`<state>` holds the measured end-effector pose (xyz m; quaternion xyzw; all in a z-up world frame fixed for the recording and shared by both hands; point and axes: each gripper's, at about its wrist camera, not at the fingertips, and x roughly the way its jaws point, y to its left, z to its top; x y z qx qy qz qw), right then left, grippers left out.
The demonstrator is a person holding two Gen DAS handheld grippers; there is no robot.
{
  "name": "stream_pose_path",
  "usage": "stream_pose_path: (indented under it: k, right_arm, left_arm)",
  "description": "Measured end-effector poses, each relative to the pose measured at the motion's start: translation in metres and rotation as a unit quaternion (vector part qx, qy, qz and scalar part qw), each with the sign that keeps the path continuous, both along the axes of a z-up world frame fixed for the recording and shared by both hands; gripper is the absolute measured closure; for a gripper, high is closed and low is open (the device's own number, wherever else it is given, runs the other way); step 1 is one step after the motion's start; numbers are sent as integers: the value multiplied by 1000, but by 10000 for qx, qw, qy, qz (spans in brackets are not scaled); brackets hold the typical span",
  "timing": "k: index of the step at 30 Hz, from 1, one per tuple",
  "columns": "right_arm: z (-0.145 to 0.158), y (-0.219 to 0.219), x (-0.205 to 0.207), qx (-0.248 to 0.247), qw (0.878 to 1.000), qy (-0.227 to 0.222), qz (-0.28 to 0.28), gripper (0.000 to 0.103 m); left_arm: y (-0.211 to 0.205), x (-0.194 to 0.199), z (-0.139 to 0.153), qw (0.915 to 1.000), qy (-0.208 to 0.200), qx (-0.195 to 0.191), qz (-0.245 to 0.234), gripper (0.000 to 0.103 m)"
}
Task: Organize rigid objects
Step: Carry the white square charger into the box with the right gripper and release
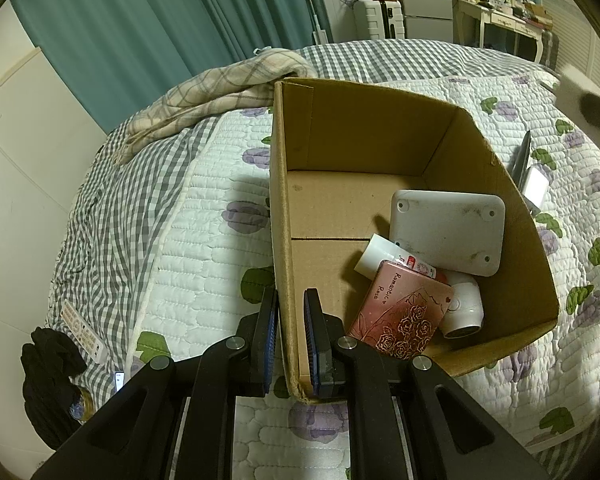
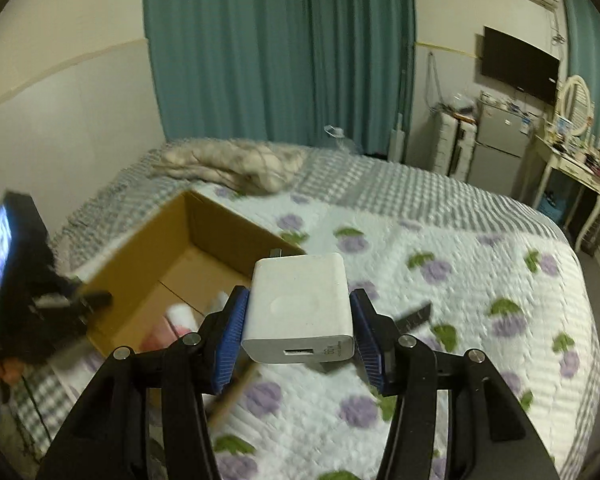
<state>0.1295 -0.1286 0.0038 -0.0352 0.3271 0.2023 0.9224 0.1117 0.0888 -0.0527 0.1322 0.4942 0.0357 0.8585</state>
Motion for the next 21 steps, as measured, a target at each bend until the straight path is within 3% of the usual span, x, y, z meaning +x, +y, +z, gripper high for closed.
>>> stream_pose_path:
  k: [5,10,21]
  right_arm:
    - [-10,40,12,9,9991,123,394,52]
    - [-39,75,28,-149,9967,396,693,52]
    - [-84,101,39,-381,9932,688,858,52]
  left_arm:
    - [2,1,1,9999,-8,-102,60,90]
    - [4,1,1,9998,-10,-196,84,90]
    - [2,0,0,9999,-45,-125,57,90]
